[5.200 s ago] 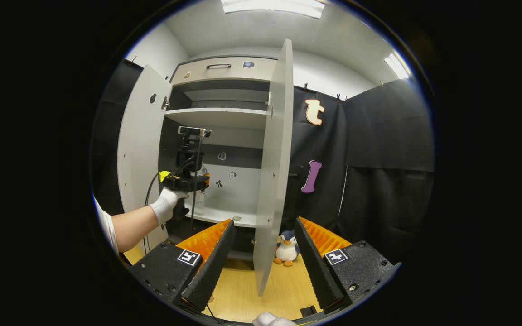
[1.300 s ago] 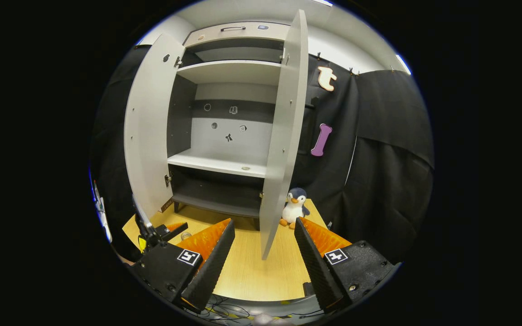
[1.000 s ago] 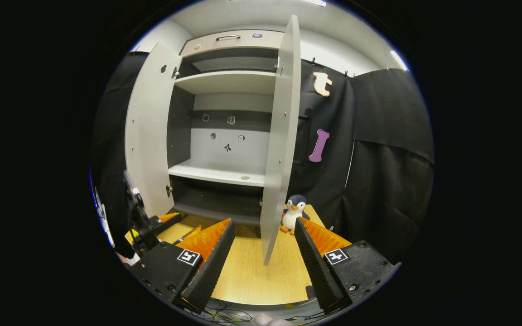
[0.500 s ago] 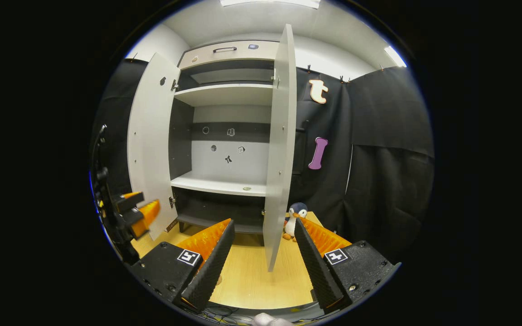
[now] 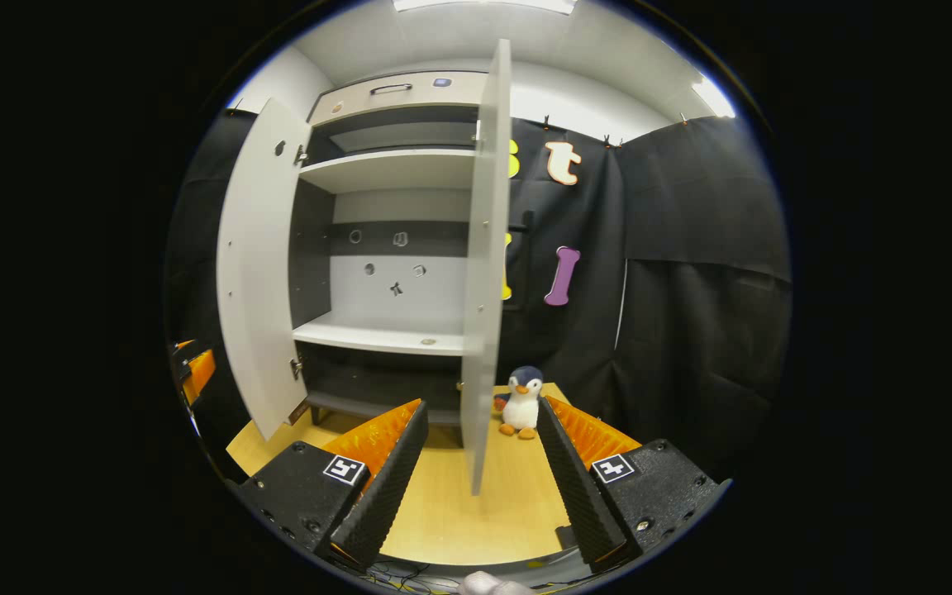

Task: Grasp the bottle in the cabinet with the left hand and place it on the coaster, then close the right door with the right hand and the left door with the left hand.

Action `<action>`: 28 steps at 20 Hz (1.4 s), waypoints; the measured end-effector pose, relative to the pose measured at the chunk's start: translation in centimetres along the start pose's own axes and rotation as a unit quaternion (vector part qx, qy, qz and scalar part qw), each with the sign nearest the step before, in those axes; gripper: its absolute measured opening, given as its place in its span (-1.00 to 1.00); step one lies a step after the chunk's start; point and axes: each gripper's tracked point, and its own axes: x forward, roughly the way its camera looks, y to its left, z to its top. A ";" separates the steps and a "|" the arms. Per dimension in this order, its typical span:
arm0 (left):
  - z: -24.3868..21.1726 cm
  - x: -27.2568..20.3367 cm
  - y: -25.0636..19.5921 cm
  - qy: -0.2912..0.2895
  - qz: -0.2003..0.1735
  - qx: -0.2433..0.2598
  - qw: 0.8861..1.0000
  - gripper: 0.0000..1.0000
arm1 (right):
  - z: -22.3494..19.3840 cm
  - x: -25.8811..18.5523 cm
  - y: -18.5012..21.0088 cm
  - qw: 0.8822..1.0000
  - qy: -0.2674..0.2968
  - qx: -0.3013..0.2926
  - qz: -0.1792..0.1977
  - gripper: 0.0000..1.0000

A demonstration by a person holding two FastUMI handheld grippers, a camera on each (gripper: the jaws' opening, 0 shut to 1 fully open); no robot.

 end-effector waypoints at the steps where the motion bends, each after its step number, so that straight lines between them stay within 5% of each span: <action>1: -0.2 0.0 -0.2 0.003 -0.001 0.004 1.000 0.92 | 0.7 0.7 -1.2 1.000 -0.005 0.003 -0.008 0.64; 10: 1.7 0.4 -3.2 0.003 0.016 0.004 1.000 0.92 | 9.5 9.8 -8.0 0.998 -0.060 0.011 0.005 0.64; 16: 2.3 0.7 -4.7 0.007 0.047 -0.008 0.999 0.92 | 11.8 14.0 -7.2 0.996 -0.063 0.008 0.069 0.63; 28: 2.7 1.5 -6.9 0.016 0.070 -0.009 0.997 0.92 | 11.5 13.3 -1.6 0.978 -0.017 -0.030 0.205 0.57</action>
